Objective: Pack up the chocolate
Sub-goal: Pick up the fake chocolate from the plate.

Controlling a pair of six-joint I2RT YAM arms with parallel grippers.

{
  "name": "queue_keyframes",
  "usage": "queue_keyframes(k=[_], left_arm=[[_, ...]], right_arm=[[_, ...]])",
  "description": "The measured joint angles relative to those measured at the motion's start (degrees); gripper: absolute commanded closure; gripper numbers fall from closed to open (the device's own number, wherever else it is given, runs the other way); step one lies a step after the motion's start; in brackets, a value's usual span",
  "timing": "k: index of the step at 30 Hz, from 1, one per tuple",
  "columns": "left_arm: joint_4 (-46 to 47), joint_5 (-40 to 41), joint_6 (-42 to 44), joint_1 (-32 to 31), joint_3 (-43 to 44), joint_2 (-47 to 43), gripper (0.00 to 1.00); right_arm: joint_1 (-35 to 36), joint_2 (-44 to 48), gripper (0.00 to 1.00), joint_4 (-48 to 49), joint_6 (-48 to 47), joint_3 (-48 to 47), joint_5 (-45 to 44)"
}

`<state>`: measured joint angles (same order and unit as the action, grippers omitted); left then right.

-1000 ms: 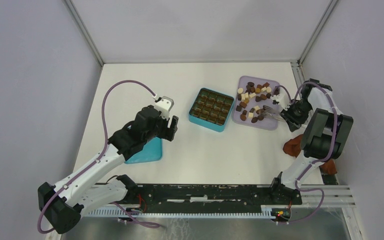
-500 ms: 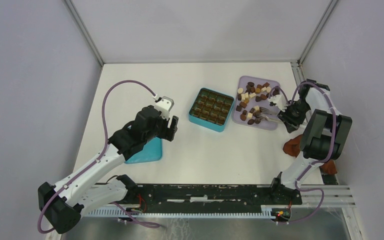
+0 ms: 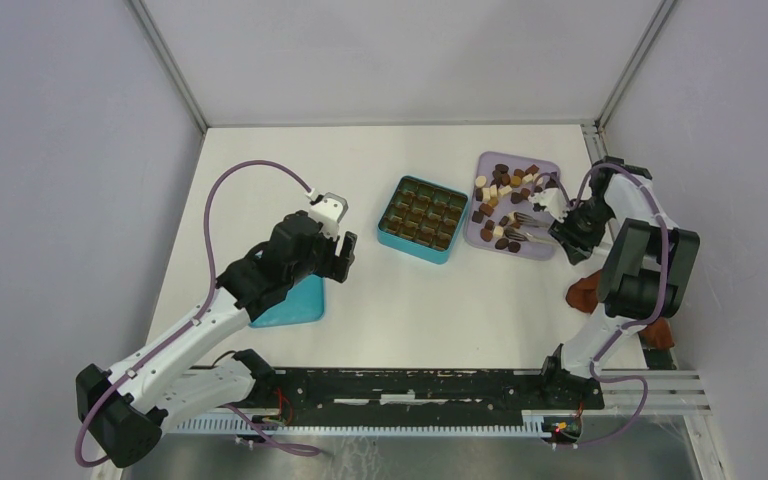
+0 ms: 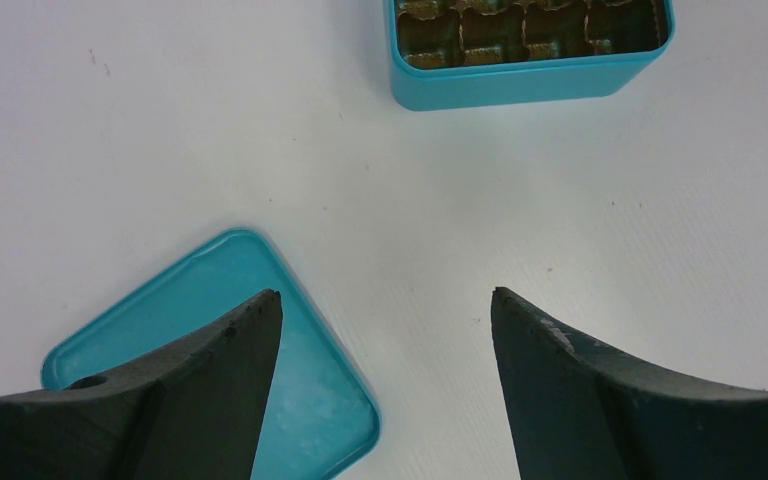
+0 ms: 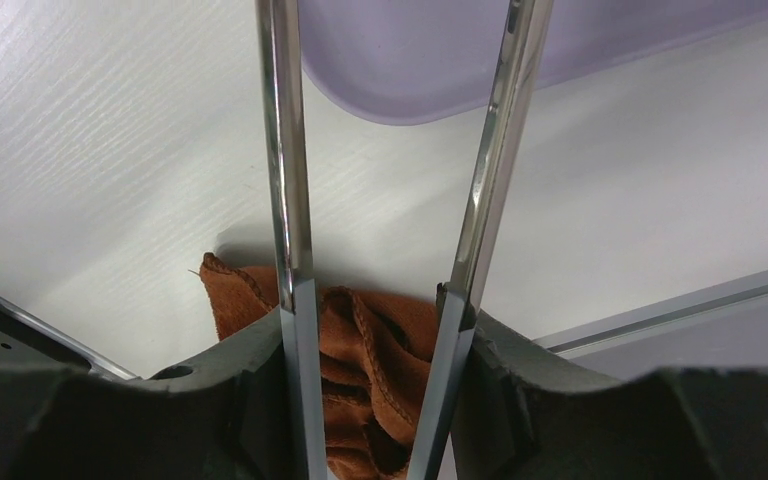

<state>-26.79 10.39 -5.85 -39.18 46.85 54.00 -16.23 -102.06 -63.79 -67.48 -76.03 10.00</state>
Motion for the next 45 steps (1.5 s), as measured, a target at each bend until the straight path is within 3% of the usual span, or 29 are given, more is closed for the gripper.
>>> queue_keyframes(k=[10, 16, 21, 45], left_arm=[[-0.2, 0.0, 0.0, 0.0, 0.0, 0.0, 0.18], [-0.2, 0.0, 0.0, 0.0, 0.0, 0.0, 0.19], [-0.2, 0.0, 0.0, 0.0, 0.0, 0.0, 0.19], [-0.2, 0.0, 0.0, 0.0, 0.0, 0.0, 0.19]], right_arm=[[0.4, 0.0, 0.63, 1.8, 2.3, 0.5, -1.1], [0.4, 0.0, 0.78, 2.3, 2.9, 0.9, -1.3], [-0.1, 0.7, 0.85, 2.4, 3.0, 0.9, -1.3], [-3.3, 4.1, 0.87, 0.9, 2.6, 0.9, 1.6]])
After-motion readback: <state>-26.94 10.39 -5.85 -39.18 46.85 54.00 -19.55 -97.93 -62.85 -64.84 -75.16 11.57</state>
